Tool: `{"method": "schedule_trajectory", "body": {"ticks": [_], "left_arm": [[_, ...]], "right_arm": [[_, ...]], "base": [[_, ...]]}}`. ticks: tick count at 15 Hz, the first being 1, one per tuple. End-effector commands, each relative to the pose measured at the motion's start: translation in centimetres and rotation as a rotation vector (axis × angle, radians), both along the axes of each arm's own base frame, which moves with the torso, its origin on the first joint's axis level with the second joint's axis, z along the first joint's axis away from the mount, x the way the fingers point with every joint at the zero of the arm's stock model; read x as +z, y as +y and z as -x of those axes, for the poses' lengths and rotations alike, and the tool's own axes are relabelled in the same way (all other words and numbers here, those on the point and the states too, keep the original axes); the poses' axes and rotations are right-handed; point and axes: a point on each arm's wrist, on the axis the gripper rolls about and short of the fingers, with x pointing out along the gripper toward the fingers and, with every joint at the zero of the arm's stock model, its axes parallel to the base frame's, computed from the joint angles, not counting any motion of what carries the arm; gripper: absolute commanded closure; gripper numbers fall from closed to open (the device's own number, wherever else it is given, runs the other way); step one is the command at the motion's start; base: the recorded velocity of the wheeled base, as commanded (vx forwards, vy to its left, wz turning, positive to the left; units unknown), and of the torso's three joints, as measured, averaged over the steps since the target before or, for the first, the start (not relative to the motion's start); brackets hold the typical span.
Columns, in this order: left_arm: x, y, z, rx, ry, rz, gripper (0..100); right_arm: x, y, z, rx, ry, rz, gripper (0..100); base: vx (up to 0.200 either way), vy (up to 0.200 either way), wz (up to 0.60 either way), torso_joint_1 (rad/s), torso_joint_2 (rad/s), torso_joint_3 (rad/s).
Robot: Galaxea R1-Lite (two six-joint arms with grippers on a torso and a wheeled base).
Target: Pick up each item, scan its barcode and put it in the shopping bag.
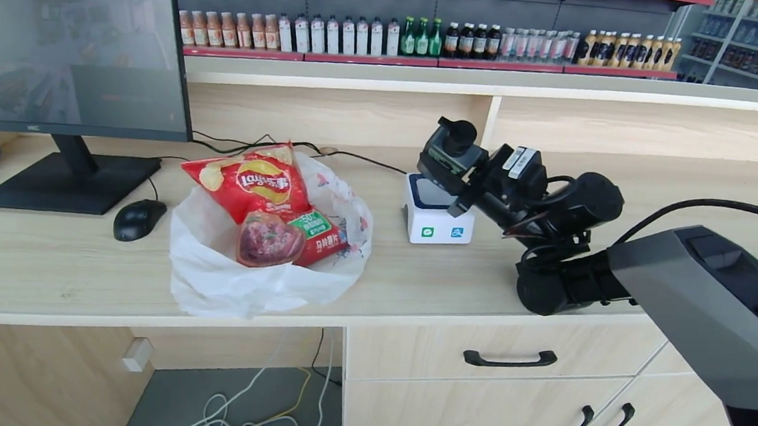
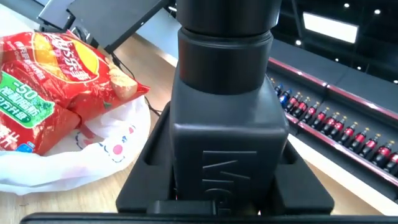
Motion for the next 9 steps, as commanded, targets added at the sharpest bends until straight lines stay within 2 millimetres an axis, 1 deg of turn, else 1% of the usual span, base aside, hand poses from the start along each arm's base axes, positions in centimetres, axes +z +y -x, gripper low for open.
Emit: {"method": "schedule_trajectory", "body": {"ticks": [1,9], "left_arm": [[0.0,0.0,0.0,0.001,0.0,0.0,0],[0.0,0.0,0.0,0.001,0.0,0.0,0]], "right_arm": [[-0.33,-0.5,-0.51,-0.012,0.001,0.0,100],[-0.6,-0.51,-0.96,-0.019,0.005,-0.007,100]], "base": [[0.0,0.0,0.0,0.0,0.0,0.0],[0.0,0.0,0.0,0.0,0.0,0.0]]}}
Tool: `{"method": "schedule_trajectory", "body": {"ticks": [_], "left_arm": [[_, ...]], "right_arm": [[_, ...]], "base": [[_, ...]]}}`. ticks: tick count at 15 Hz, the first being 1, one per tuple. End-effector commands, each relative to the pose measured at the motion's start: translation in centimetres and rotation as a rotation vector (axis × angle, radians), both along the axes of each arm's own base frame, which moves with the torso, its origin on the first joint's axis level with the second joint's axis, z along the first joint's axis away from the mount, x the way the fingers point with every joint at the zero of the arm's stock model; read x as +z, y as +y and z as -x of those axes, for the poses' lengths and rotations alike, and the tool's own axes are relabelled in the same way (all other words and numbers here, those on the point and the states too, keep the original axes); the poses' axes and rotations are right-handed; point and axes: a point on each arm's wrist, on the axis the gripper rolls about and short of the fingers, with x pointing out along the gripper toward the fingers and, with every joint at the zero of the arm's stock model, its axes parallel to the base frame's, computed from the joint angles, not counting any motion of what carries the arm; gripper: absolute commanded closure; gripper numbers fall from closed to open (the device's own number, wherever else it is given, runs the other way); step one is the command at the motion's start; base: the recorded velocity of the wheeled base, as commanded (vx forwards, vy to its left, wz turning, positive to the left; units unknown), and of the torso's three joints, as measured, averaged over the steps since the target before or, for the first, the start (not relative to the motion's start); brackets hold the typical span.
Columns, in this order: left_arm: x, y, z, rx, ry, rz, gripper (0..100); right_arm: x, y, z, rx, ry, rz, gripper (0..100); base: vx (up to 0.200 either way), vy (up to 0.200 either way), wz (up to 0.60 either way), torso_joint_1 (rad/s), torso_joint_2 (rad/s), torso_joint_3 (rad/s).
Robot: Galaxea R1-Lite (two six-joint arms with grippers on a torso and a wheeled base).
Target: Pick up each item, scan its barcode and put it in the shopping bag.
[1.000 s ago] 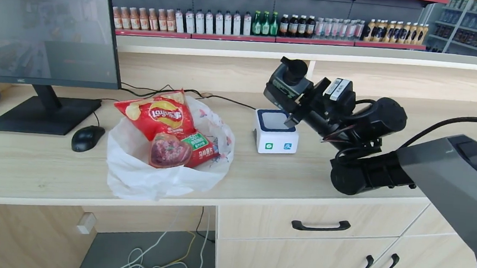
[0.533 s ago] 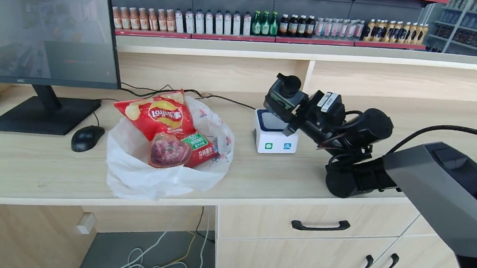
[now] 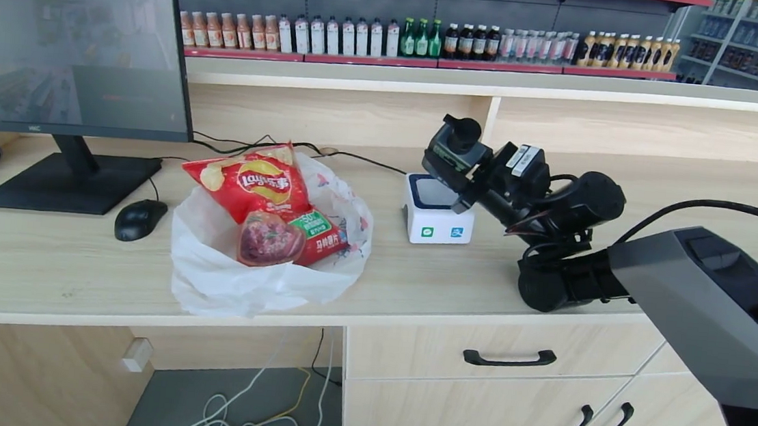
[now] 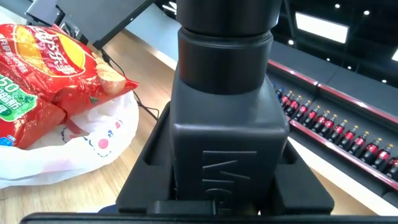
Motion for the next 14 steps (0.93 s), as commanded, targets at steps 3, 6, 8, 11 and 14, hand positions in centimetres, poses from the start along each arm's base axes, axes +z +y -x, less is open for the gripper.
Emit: {"method": "schedule_trajectory", "body": {"ticks": [3,6,8,11,14], "left_arm": [[0.0,0.0,0.0,0.001,0.0,0.0,0],[0.0,0.0,0.0,0.001,0.0,0.0,0],[0.0,0.0,0.0,0.001,0.0,0.0,0],[0.0,0.0,0.0,0.001,0.0,0.002,0],[0.0,0.0,0.0,0.001,0.0,0.002,0]], "right_arm": [[-0.3,0.1,-0.1,0.001,0.017,-0.007,100],[1.4,0.4,0.8,-0.034,0.043,-0.1,100],[3.8,1.3,2.2,-0.044,0.066,-0.213,100],[6.5,1.3,4.4,-0.068,0.106,-0.327,100],[6.8,0.7,6.8,-0.15,0.207,-0.401,100]], "base": [[0.0,0.0,0.0,0.0,0.0,0.0],[0.0,0.0,0.0,0.0,0.0,0.0],[0.0,0.0,0.0,0.0,0.0,0.0],[0.0,0.0,0.0,0.0,0.0,0.0],[0.0,0.0,0.0,0.0,0.0,0.0]]}}
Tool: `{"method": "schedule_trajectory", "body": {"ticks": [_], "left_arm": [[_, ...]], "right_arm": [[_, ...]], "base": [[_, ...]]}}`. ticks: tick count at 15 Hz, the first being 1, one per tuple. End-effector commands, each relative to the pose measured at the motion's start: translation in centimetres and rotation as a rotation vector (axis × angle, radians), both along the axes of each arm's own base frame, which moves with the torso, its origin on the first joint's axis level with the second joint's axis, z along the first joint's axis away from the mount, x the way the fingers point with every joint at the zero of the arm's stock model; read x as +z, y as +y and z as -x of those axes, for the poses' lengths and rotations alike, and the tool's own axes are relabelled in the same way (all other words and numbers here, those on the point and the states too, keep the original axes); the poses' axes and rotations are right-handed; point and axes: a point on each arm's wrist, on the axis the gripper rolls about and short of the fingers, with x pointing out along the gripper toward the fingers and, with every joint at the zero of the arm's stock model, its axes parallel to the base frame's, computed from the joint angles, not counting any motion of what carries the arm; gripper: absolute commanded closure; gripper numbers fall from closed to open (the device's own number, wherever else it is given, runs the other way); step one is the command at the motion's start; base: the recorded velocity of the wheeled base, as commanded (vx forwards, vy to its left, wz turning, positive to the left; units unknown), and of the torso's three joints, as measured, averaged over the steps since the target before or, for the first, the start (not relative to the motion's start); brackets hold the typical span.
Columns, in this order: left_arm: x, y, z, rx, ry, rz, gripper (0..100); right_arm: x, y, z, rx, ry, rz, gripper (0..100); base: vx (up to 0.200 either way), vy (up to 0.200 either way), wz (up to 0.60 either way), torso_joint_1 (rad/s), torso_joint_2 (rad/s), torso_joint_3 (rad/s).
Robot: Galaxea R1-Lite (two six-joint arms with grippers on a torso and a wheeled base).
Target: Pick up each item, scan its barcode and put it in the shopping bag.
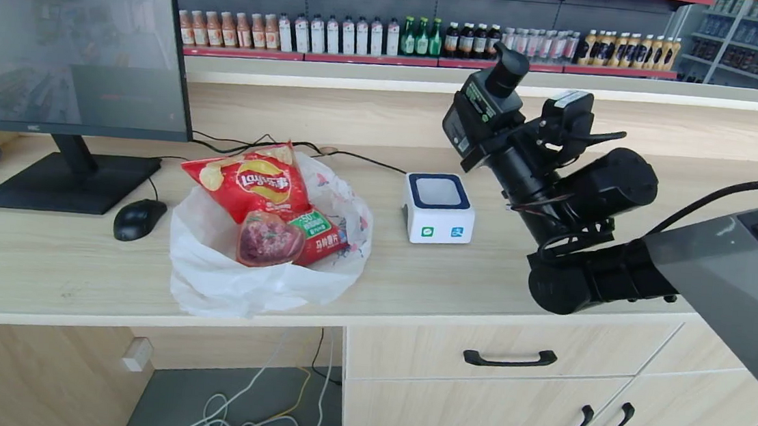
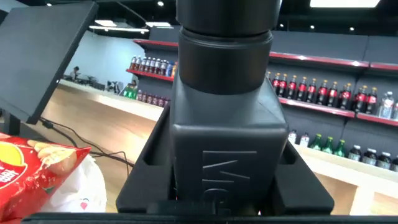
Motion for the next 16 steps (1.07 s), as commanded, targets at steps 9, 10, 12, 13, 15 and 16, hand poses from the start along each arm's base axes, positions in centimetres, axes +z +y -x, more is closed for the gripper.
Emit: {"method": "schedule_trajectory", "body": {"ticks": [9,10,12,13,15,16], "left_arm": [[0.0,0.0,0.0,0.0,0.0,0.0,0],[0.0,0.0,0.0,-0.001,0.0,0.0,0],[0.0,0.0,0.0,0.0,0.0,0.0,0],[0.0,0.0,0.0,0.0,0.0,0.0,0],[0.0,0.0,0.0,-0.001,-0.002,-0.001,0],[0.0,0.0,0.0,0.0,0.0,-0.001,0]], "right_arm": [[-1.2,-3.5,10.1,-0.211,0.377,-0.177,100],[-2.1,-4.0,11.2,-0.216,0.418,-0.155,100],[-2.1,-4.3,11.7,-0.213,0.429,-0.158,100],[-1.9,-4.3,11.7,-0.209,0.425,-0.164,100],[-1.7,-4.4,12.1,-0.205,0.423,-0.174,100],[-1.5,-4.6,12.1,-0.212,0.422,-0.184,100]], "base": [[-0.022,0.0,0.0,0.0,0.0,0.0],[-0.2,0.0,0.0,-0.002,0.01,0.002],[-0.1,0.0,0.0,0.004,0.01,-0.001],[0.0,0.0,0.0,0.0,0.0,0.0],[0.0,0.0,0.0,0.0,0.0,0.0],[0.0,0.0,0.0,0.0,0.0,0.0]]}}
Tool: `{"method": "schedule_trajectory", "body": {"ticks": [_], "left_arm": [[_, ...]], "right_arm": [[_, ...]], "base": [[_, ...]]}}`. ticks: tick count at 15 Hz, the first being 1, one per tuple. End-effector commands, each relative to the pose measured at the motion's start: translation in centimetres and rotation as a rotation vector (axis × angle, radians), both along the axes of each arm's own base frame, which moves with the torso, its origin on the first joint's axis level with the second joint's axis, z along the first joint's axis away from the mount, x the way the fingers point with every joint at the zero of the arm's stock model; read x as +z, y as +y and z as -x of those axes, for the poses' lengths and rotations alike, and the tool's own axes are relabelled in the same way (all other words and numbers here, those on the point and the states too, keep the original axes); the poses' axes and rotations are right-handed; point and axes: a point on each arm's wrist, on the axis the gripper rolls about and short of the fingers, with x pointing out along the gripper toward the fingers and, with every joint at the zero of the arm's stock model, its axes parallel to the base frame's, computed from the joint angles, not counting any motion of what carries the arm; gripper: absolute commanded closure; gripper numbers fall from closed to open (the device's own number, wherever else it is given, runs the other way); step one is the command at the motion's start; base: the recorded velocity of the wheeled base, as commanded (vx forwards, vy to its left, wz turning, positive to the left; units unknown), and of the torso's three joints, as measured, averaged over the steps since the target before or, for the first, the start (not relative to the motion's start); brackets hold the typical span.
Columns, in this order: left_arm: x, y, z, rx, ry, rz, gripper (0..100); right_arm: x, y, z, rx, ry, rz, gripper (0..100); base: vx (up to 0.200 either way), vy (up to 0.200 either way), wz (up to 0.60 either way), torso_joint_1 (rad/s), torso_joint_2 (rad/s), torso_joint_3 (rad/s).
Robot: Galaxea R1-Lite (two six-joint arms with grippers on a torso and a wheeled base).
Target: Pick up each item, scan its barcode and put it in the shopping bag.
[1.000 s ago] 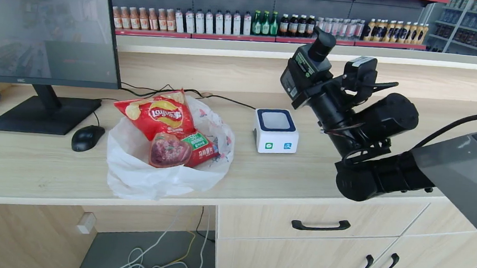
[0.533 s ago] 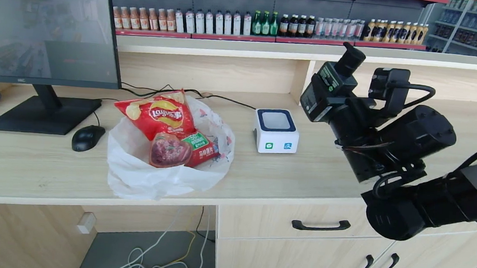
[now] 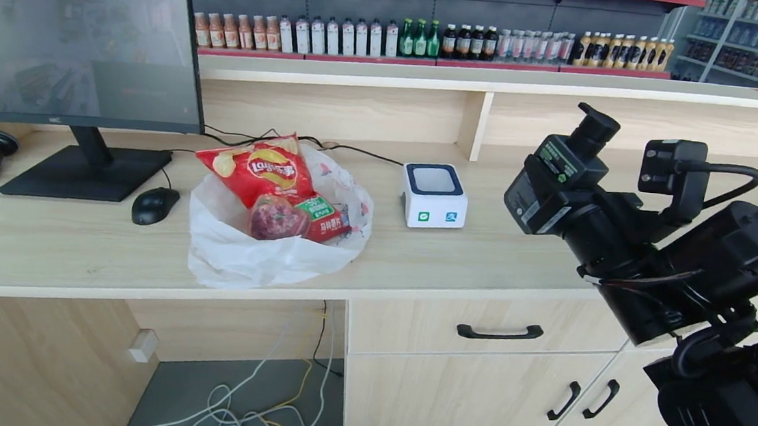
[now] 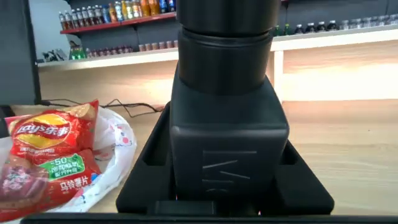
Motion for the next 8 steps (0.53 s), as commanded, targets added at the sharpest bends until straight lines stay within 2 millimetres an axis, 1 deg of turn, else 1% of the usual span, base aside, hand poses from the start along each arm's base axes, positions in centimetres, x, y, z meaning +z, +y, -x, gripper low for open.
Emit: {"method": "schedule_trajectory", "body": {"ticks": [1,3,6,8], "left_arm": [[0.0,0.0,0.0,0.001,0.0,0.0,0],[0.0,0.0,0.0,0.001,-0.002,0.001,0],[0.0,0.0,0.0,-0.001,0.0,0.001,0],[0.0,0.0,0.0,0.001,0.0,0.001,0]], "right_arm": [[0.7,-0.3,0.5,-0.009,-0.019,-0.024,100],[1.4,-0.5,0.6,-0.056,-0.022,-0.091,100],[1.7,-0.5,0.8,-0.055,-0.027,-0.099,100],[2.4,-0.5,0.7,-0.054,-0.052,-0.112,100]], "base": [[0.0,0.2,0.0,0.027,0.01,-0.002],[0.0,0.2,0.0,0.0,0.01,0.002],[0.0,0.2,0.0,0.01,0.01,0.002],[0.0,0.2,0.0,-0.005,0.0,0.005]]}}
